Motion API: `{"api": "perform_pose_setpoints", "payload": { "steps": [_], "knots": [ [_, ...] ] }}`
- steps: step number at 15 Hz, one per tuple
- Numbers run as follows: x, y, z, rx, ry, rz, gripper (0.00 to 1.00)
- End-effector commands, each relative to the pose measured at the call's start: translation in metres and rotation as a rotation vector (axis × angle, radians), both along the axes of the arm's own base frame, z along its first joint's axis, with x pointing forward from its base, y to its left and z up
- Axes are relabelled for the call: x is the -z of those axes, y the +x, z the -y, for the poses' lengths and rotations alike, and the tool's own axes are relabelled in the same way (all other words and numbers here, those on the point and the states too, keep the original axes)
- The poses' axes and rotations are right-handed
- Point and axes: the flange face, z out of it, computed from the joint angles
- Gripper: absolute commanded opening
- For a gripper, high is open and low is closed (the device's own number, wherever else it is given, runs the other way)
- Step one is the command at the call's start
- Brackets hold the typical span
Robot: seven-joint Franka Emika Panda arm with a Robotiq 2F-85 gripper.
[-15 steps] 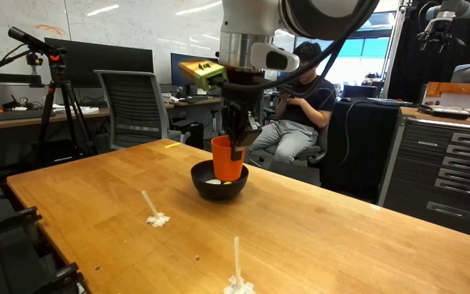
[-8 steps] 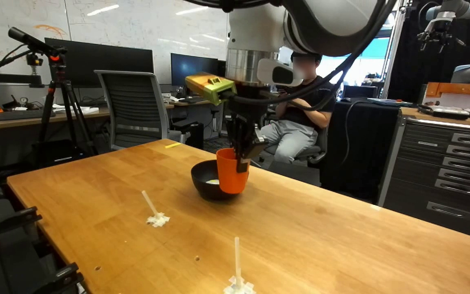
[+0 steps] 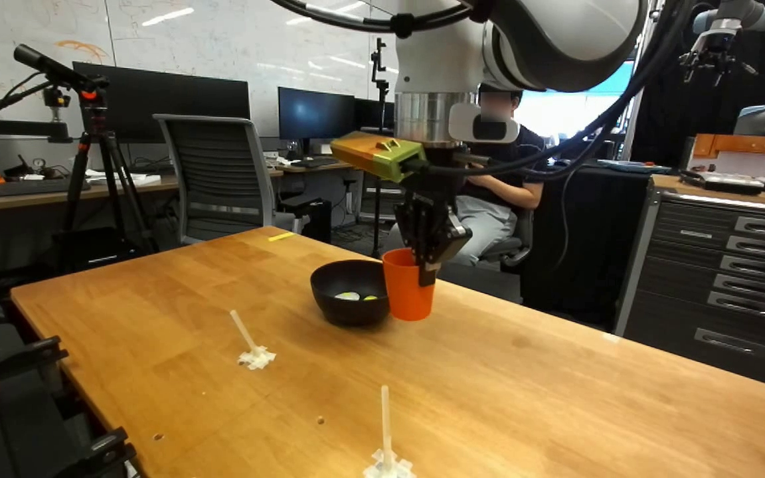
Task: Pour the content of the orange cup in the black bowl
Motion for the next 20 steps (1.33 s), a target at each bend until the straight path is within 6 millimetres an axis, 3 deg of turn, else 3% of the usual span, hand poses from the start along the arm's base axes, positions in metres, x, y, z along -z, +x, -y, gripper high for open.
{"api": "perform_pose_setpoints", "payload": {
  "steps": [1, 2, 4, 5, 6, 7, 8, 9, 10, 11, 12, 13, 14, 15, 16, 17, 19, 20],
  "knots": [
    [0.005, 0.018, 0.018, -0.023, -0.003, -0.030, 0.01],
    [0.027, 0.005, 0.015, -0.025, -0.010, -0.023, 0.01],
    [0.017, 0.020, 0.025, -0.031, -0.011, -0.045, 0.01],
    [0.039, 0.005, 0.022, -0.032, -0.013, -0.036, 0.01],
    [0.041, 0.007, 0.024, -0.033, -0.020, -0.032, 0.01],
    [0.026, 0.022, 0.031, -0.040, -0.014, -0.053, 0.01],
    [0.049, 0.005, 0.026, -0.040, -0.014, -0.047, 0.01],
    [0.049, 0.007, 0.027, -0.043, -0.021, -0.042, 0.01],
    [0.034, 0.023, 0.035, -0.047, -0.015, -0.062, 0.01],
    [0.057, 0.005, 0.031, -0.048, -0.012, -0.054, 0.01],
    [0.057, 0.007, 0.033, -0.049, -0.022, -0.049, 0.02],
    [0.044, 0.021, 0.040, -0.049, -0.019, -0.063, 0.02],
    [0.064, 0.005, 0.035, -0.049, -0.019, -0.059, 0.02],
    [0.065, 0.005, 0.037, -0.047, -0.023, -0.058, 0.02],
    [0.050, 0.021, 0.044, -0.048, -0.020, -0.077, 0.02],
    [0.071, 0.002, 0.039, -0.048, -0.016, -0.070, 0.02],
    [0.061, 0.016, 0.047, -0.043, -0.022, -0.079, 0.03],
    [0.077, 0.002, 0.042, -0.045, -0.021, -0.075, 0.04]
  ]
}}
